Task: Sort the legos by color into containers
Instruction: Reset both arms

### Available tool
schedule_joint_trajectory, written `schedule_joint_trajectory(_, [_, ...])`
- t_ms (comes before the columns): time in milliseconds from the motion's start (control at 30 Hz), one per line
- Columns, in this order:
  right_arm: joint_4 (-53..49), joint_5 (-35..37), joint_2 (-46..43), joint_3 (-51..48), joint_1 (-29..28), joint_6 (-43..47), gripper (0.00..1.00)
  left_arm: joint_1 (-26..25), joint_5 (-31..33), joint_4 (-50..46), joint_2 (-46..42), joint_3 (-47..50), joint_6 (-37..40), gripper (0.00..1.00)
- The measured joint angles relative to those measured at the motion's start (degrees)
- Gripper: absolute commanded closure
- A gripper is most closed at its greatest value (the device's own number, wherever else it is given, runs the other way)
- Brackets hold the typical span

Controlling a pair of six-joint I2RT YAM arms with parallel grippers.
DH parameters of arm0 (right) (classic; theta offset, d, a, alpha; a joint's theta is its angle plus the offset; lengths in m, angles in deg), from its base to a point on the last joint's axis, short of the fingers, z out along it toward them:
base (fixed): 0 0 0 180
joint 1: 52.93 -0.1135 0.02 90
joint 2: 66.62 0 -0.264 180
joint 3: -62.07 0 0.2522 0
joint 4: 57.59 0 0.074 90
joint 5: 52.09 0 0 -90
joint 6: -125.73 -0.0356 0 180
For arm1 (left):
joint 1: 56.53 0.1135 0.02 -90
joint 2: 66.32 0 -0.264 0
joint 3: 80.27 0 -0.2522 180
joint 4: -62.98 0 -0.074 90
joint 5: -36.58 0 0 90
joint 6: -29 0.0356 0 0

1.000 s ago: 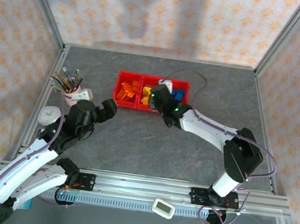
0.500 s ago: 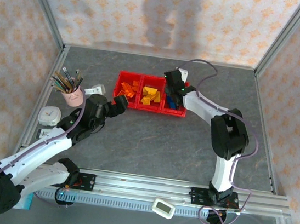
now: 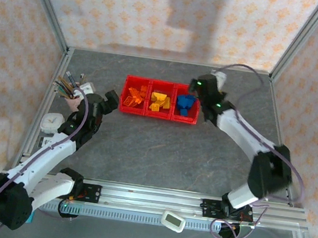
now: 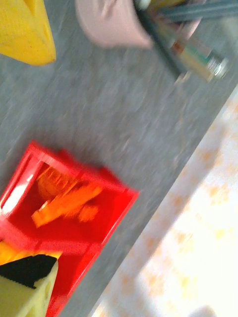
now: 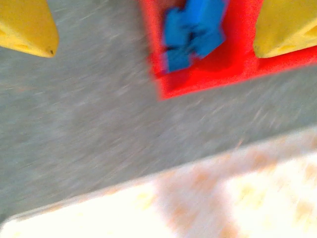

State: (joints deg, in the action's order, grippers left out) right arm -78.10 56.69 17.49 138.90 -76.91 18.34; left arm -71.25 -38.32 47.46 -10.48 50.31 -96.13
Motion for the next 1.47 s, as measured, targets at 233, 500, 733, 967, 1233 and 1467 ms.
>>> schedule_joint_trajectory(233, [19.3,9.8,-7.1,-26.3,16.3,2.8,0.00,9.2,8.0,20.6,5.8,12.1,13.1,0.01])
schedule_joint_trajectory(500, [45.4,1.5,-0.4,-41.4,20.7,10.9,0.00,12.7,5.7,48.5,18.7,23.1,25.1,0.01])
schedule_joint_trajectory(733, [68.7,-10.4,0.8,-49.8,21.4,15.6,0.00,13.6,-4.4,69.4,27.1,24.9,31.1,0.00])
schedule_joint_trajectory(967, [73.6,-13.9,3.1,-50.5,21.4,17.3,0.00,13.7,-7.5,74.8,32.1,24.8,32.7,0.01])
schedule_joint_trajectory(1233, [75.1,-15.1,3.1,-50.5,21.4,18.0,0.00,13.7,-5.4,76.3,32.1,24.8,32.4,0.01])
schedule_joint_trajectory(1467, [75.2,-16.7,3.1,-50.2,21.4,18.4,0.00,13.7,-5.7,76.4,32.1,24.8,32.5,0.01])
